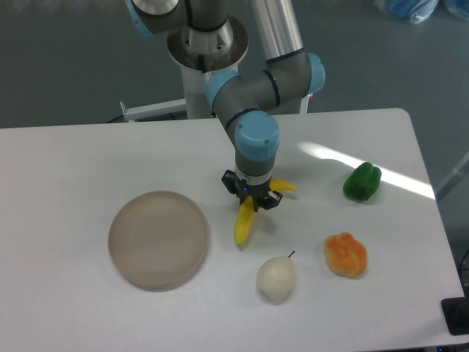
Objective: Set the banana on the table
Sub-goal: 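Lower the banana onto the table and open the gripper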
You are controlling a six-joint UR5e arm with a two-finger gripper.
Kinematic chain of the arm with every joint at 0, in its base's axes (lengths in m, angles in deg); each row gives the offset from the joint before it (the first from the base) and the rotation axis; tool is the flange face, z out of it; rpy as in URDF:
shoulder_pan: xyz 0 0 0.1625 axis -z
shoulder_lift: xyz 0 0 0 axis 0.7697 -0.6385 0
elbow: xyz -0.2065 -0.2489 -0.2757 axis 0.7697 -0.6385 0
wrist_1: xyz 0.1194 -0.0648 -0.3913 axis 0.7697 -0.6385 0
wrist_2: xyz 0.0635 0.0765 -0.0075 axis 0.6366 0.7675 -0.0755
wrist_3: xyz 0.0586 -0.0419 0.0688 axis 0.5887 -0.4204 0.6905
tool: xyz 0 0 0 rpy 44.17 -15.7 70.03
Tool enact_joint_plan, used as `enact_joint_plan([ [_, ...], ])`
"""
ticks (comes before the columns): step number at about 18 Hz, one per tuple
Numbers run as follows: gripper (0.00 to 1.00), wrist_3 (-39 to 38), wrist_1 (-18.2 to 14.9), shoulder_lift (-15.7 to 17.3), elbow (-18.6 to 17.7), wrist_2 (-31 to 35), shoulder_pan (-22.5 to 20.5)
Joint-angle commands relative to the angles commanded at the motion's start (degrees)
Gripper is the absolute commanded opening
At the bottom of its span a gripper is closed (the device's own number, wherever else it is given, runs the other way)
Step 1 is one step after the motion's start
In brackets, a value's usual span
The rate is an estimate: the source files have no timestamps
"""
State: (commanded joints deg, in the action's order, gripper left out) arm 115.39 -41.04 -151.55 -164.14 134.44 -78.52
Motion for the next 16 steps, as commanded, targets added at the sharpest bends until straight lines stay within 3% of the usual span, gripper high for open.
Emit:
enact_joint_plan([
  [2, 0.24, -0.09, 0.00, 0.09, 0.17, 0.00, -0.09],
  [4, 0.44, -0.09, 0.09, 0.09, 0.35, 0.00, -0.09],
  [5, 0.60, -0.17, 0.00, 0.17, 0.61, 0.00, -0.09],
  [8, 0.80, -0.26, 0.00, 0.26, 0.97, 0.00, -0.17],
  [12, 1.00, -0.26, -0.26, 0.79, 2.63, 0.09, -0.44],
  [16, 1.00, -0.26, -0.35, 1.05, 5.53, 0.09, -2.02],
])
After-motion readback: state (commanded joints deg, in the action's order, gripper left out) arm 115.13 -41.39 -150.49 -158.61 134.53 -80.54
